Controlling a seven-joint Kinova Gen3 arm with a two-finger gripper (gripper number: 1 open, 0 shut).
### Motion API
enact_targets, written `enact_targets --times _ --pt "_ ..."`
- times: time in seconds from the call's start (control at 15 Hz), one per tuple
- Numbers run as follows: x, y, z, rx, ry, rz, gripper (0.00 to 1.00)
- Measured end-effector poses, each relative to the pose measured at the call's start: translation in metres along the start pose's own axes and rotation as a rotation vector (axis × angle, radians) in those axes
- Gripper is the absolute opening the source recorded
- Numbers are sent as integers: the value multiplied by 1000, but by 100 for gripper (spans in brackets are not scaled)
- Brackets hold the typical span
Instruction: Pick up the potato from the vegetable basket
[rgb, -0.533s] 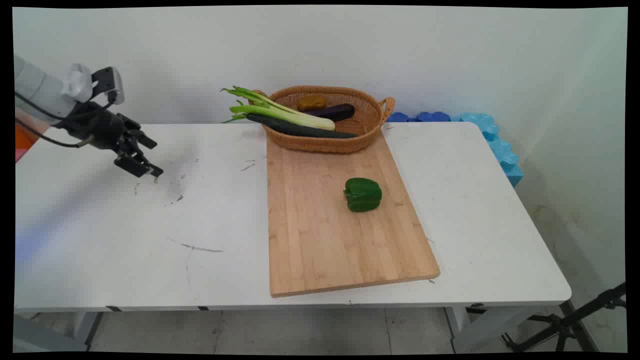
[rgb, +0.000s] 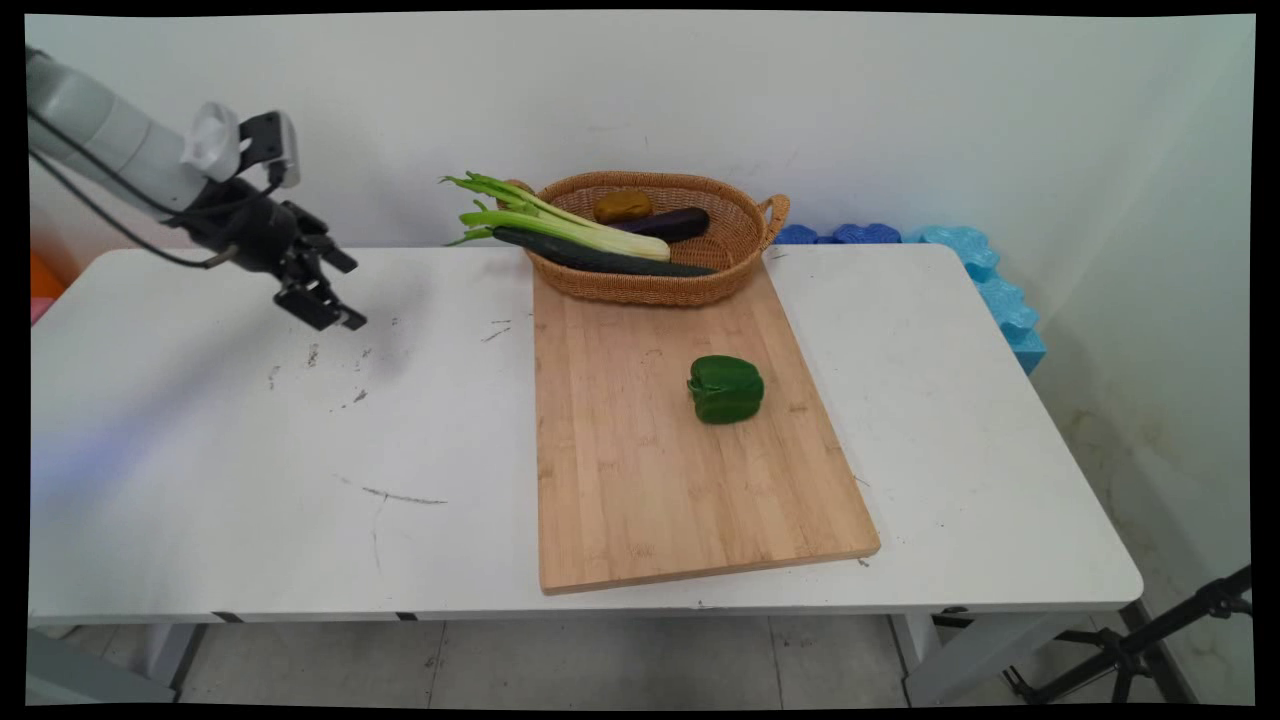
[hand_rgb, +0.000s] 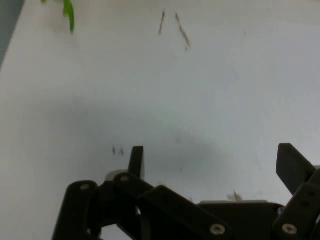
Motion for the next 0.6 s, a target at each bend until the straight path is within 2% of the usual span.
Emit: enact_targets --times 0.6 --pt "82 -23 30 33 64 125 100"
